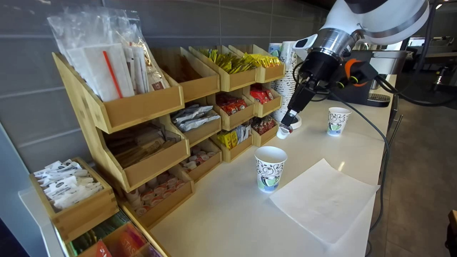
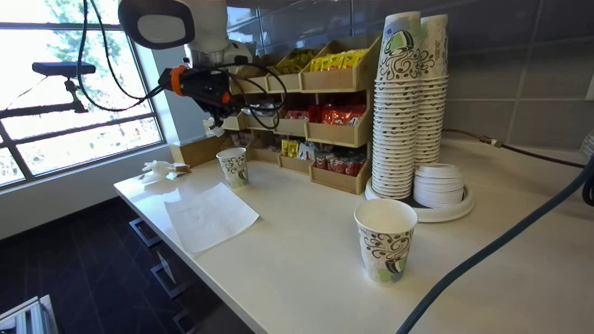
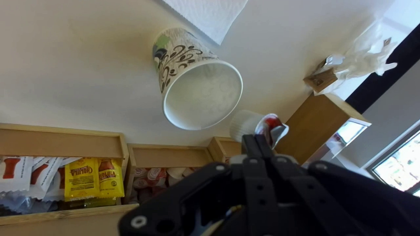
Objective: Lift the milk from the plain paper, pour it in the cup and then put it back on the plain paper
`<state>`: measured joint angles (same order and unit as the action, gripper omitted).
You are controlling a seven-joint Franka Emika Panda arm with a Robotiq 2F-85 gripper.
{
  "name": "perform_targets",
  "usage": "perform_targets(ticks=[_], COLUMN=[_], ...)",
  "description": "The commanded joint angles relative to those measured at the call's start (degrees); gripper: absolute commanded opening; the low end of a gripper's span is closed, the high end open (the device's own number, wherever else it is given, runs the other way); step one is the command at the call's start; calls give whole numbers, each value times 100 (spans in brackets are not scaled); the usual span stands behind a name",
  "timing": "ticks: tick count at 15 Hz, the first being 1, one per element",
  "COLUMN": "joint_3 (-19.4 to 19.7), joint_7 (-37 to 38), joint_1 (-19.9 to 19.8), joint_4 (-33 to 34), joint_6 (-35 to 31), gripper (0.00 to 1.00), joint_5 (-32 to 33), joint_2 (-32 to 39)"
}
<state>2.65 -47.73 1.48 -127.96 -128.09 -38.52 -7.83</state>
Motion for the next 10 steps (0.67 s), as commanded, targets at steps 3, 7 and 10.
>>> perform_targets(ticks=[3,7,10], joint_3=[10,-7,-23], joint_7=[21,-86,-234], joint_1=[6,7,20], joint_4=[14,-55,-86], joint_6=[-80,-455,-692], gripper=[0,0,0], joint_5=[-6,92,59], joint_2=[32,136,191])
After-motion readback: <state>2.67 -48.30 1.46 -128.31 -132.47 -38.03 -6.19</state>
